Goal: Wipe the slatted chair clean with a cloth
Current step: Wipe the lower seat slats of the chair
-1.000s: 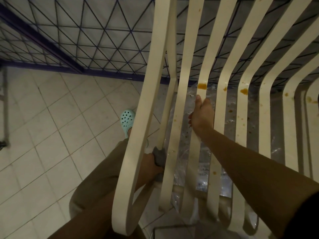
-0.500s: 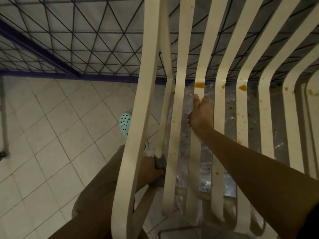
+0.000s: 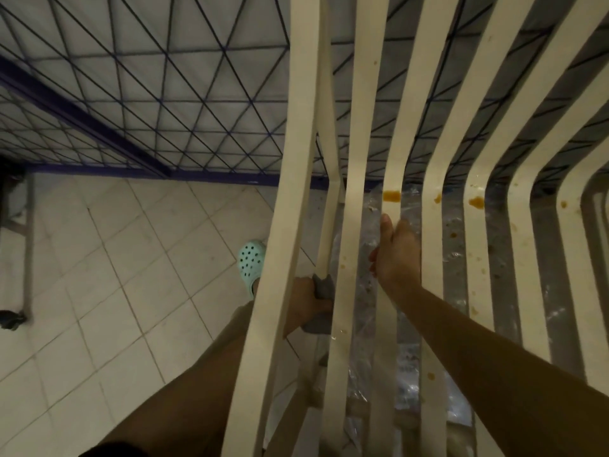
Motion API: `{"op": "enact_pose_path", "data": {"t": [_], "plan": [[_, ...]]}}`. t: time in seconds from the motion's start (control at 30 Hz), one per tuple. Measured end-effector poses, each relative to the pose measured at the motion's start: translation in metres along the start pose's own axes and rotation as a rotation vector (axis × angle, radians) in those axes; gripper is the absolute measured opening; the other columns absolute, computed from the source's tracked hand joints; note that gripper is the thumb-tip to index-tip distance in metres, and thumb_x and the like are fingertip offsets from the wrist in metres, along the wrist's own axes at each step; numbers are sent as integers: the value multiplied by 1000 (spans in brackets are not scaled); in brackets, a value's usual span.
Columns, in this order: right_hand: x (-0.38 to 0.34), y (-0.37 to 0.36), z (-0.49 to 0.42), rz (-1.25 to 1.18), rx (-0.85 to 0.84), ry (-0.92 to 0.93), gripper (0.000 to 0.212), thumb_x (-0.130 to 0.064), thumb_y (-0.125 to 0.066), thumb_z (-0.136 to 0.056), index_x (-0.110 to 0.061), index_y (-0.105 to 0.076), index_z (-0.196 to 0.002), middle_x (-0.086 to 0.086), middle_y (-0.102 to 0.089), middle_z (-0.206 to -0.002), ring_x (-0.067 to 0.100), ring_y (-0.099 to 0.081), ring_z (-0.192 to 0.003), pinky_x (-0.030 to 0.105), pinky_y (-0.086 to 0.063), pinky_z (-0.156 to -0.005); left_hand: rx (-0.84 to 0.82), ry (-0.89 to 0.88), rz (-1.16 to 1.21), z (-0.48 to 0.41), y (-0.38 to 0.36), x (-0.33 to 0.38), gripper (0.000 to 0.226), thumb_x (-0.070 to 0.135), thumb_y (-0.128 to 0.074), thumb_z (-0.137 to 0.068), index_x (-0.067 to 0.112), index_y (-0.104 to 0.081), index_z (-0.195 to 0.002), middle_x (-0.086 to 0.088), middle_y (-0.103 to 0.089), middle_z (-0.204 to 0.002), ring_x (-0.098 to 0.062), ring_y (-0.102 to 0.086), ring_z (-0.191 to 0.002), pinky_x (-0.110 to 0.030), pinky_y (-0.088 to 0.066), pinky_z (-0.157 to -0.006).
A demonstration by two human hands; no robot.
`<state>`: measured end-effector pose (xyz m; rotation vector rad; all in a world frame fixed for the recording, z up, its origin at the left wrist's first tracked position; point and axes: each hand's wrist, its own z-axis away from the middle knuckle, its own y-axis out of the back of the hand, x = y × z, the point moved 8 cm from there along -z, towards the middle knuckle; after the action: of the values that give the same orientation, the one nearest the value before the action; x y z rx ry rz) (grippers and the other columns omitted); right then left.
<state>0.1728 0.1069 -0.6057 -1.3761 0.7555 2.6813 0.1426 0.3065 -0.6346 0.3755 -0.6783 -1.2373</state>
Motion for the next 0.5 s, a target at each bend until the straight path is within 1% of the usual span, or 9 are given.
{"op": "enact_pose_path", "data": {"t": [0.07,0.1,0.17,0.2,0.27,0.3,0.4,0.47,0.5], "plan": [[-1,-1,1,-8,1,19,31,-56,-30,-98,-30,-46,-93,7,-65,-81,19,-67,-72,47,-59,-70,26,29,6,-10,16,7,30,29,-61,-90,0,-64,-98,-13,-64,-92,-28,-64,-95,-28,-40,-69],[-1,-1,1,-11,6,21,30,-56,-30,-98,-31,-46,-92,6,-65,-80,19,-67,-71,47,-59,-69,54,39,21,-18,25,10,33,31,-62,-89,0,-64,-100,-13,-65,-95,-28,-64,-94,-29,-43,-69],[1,-1,0,3,18,9,31,-61,-28,-95,-35,-45,-89,5,-65,-79,19,-67,-71,49,-59,-68,85,27,41,-35,39,21,37,35,-64,-87,-1,-63,-95,-13,-64,-90,-28,-66,-90,-30,-49,-71],[1,-3,2,12,23,1,35,-65,-27,-92,-36,-44,-87,4,-65,-79,20,-67,-71,49,-59,-68,99,26,71,-41,47,24,34,33,-64,-88,-2,-63,-92,-14,-63,-87,-30,-66,-90,-29,-48,-70],[2,-1,0,23,45,10,42,-73,-23,-86,-36,-44,-85,3,-64,-79,20,-67,-72,49,-58,-70,123,18,105,-58,61,38,30,26,-61,-89,-4,-64,-92,-18,-63,-87,-33,-64,-92,-28,-44,-69],[3,-1,-1,25,52,16,45,-74,-22,-85,-35,-44,-85,3,-64,-79,19,-67,-73,49,-58,-71,122,12,91,-65,68,43,30,28,-60,-90,-2,-63,-89,-18,-64,-88,-33,-64,-91,-30,-45,-71],[2,0,1,22,53,21,41,-66,-25,-90,-31,-46,-87,4,-64,-77,19,-67,-71,48,-58,-69,121,0,52,-83,82,57,33,35,-57,-92,3,-57,-84,-15,-61,-88,-33,-64,-91,-38,-50,-81],[1,1,1,25,61,42,40,-64,-26,-92,-30,-47,-87,5,-64,-75,19,-66,-68,48,-58,-67,136,-4,48,-95,89,63,33,33,-55,-93,1,-60,-88,-16,-65,-95,-33,-63,-93,-40,-51,-85],[2,2,1,40,66,60,41,-64,-25,-92,-29,-47,-87,5,-64,-73,19,-66,-67,47,-57,-66,154,-8,71,-101,94,64,33,30,-54,-93,-2,-63,-93,-17,-66,-99,-34,-63,-95,-40,-50,-85]]}}
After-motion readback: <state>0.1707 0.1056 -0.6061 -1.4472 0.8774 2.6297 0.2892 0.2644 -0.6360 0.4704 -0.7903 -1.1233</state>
